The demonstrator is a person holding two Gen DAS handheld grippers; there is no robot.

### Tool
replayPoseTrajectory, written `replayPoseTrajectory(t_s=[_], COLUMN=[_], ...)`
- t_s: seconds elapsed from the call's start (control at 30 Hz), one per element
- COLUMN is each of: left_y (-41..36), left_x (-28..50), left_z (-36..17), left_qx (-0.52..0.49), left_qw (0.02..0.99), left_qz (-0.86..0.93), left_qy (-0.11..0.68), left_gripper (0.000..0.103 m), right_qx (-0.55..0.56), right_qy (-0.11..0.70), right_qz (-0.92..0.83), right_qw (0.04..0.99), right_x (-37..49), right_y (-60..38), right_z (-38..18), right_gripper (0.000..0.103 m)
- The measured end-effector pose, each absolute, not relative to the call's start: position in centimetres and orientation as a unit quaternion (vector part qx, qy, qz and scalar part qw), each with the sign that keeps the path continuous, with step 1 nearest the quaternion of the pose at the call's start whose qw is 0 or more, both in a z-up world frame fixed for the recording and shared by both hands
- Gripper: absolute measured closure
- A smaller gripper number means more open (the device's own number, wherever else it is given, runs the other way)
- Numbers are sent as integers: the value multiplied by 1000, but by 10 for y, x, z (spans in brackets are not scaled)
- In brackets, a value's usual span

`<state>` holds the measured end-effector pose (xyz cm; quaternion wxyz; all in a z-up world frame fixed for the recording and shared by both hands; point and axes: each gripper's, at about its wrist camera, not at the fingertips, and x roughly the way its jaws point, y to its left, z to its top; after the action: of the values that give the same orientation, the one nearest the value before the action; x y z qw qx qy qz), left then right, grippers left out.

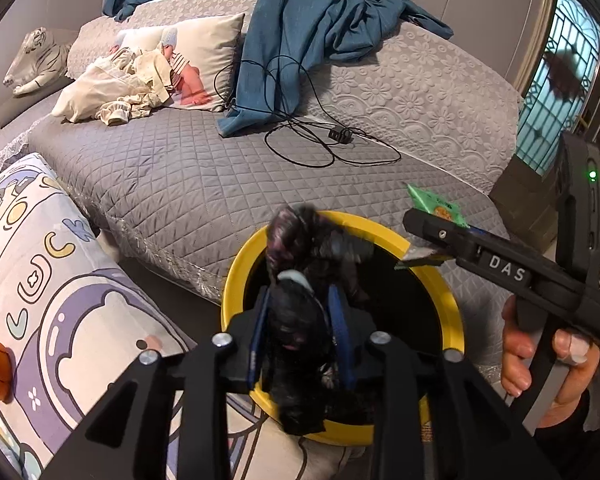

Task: Collect trash
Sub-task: 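Open both tools over the bin to drop the bag and noodle packet, then move both open tools back over the trash on the bed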

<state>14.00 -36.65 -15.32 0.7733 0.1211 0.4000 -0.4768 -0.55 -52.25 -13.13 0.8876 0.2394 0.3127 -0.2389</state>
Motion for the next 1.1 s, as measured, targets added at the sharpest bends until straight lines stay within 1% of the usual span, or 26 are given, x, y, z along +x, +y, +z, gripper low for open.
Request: replayPoseTrajectory(t_s=[0.07,0.13,0.27,0.3,0.4,0.73,0.83,1.03,1.1], left_y=[-366,-365,-361,-360,-357,-326,-310,-268,-250], left_x=[141,143,144,145,149,164,170,187,192], left_z=[-153,-152,-151,-151,-150,-135,-127,-112,-106], left_qx=[117,113,107,105,99,79,75,63,58], left_qw=[774,776,778,779,780,797,809,832,840], left_qz=[-476,-475,-472,-471,-469,-454,-440,-411,-401], left_qy=[401,401,400,401,402,391,382,368,361], left_gripper=[64,59,54,53,53,52,48,47,41], right_qx=[245,248,254,255,255,243,233,216,209], right_qy=[314,314,313,313,314,314,312,312,311], right_qz=[-243,-246,-250,-249,-251,-241,-230,-208,-198], right_qw=[885,883,880,880,880,885,892,902,906], right_x=[-5,-6,-8,-9,-10,-3,6,23,30], right_y=[-525,-528,-531,-532,-533,-521,-509,-487,-478], right_z=[-134,-135,-136,-136,-135,-126,-117,-103,-98], right_gripper=[43,42,40,38,37,37,37,36,33])
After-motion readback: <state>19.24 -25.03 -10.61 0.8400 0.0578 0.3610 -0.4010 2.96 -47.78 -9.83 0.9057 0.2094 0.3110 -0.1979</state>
